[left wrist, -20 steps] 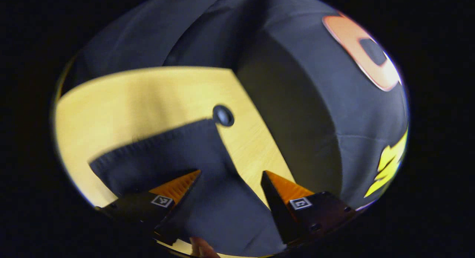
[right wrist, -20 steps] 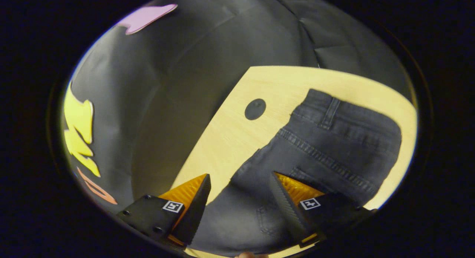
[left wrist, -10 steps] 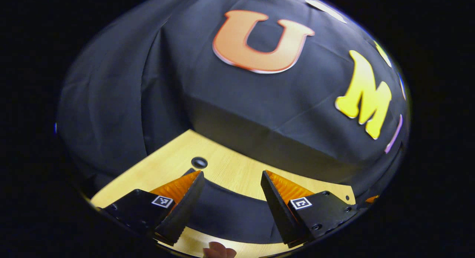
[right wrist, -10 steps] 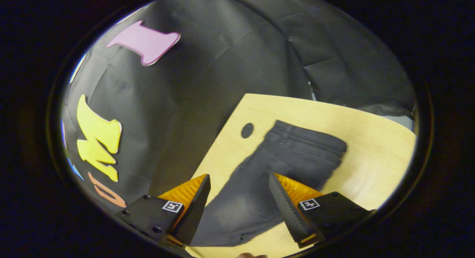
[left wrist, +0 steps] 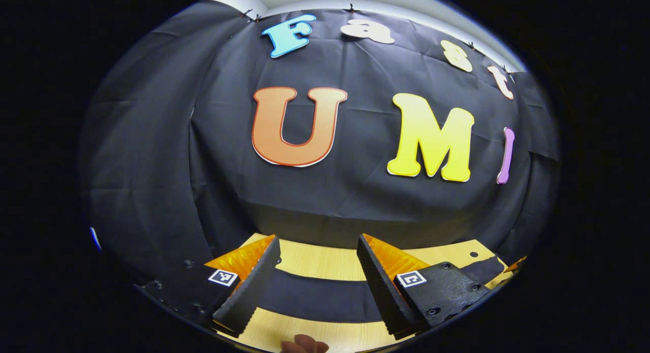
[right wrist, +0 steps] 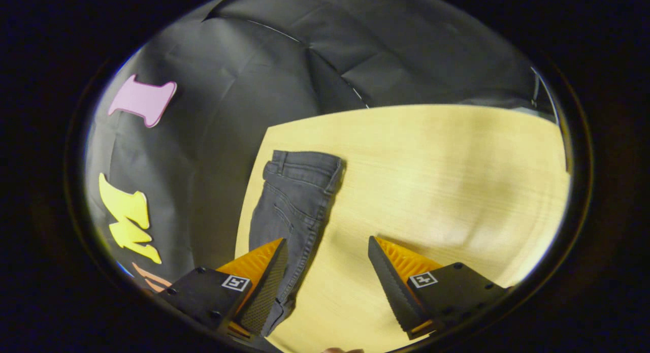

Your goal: Grasp the waist and the cuffs of the jeans and fold them to make the two legs overlap; first hold the waist and fold one-third of the jeans toward the cuffs, then hold the cuffs and fold the remaining one-third in the same direction to finish folding.

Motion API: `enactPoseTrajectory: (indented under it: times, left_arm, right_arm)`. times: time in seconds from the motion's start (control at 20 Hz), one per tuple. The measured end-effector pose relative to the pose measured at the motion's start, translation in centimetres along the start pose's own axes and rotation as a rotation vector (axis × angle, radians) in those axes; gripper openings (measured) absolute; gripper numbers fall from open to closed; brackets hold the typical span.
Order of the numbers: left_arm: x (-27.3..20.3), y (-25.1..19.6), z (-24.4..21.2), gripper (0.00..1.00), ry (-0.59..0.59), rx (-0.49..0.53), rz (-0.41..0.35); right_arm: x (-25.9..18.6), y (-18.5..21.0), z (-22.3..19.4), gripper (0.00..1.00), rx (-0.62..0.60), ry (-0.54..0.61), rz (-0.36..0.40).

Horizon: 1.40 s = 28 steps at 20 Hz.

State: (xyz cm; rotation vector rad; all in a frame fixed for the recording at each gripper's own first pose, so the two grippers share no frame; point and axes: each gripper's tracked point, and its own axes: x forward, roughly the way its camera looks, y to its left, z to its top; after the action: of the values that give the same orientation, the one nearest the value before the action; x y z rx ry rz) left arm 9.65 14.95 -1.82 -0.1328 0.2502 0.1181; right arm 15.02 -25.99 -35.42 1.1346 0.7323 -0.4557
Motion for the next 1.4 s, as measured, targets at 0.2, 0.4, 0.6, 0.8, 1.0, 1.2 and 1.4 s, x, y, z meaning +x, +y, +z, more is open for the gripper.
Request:
enactPoseTrajectory:
  times: [0.2,0.4,0.6,0.8,1.0,1.2,1.4]
  left_arm:
    - [-2.3,0.4,0.9,1.0,-0.009,-0.081,0.012]
    - [-3.5,1.2,2.0,0.98,-0.018,-0.14,0.043]
    - [-4.0,1.4,2.6,0.98,-0.023,-0.147,0.066]
    - [-4.1,0.9,2.7,0.98,-0.014,-0.131,0.065]
    - [-4.0,-0.4,2.8,0.98,-0.004,-0.115,0.044]
    - [-4.2,-0.9,2.7,0.98,0.003,-0.133,0.033]
    - [-4.6,-0.2,2.9,0.98,0.009,-0.145,0.04]
  right_arm:
    - [2.6,2.0,0.9,0.97,0.011,0.015,0.054]
    - [5.6,4.9,2.2,0.94,0.095,0.02,0.123]
    - [7.6,5.5,3.0,0.86,0.154,0.002,0.183]
    - [8.5,4.1,2.9,0.24,0.127,-0.038,0.162]
    - [8.6,3.6,2.8,0.08,0.023,-0.062,0.11]
    - [8.7,3.7,3.0,0.02,-0.005,-0.052,0.093]
    - [8.5,3.8,3.0,0.02,0.007,-0.06,0.099]
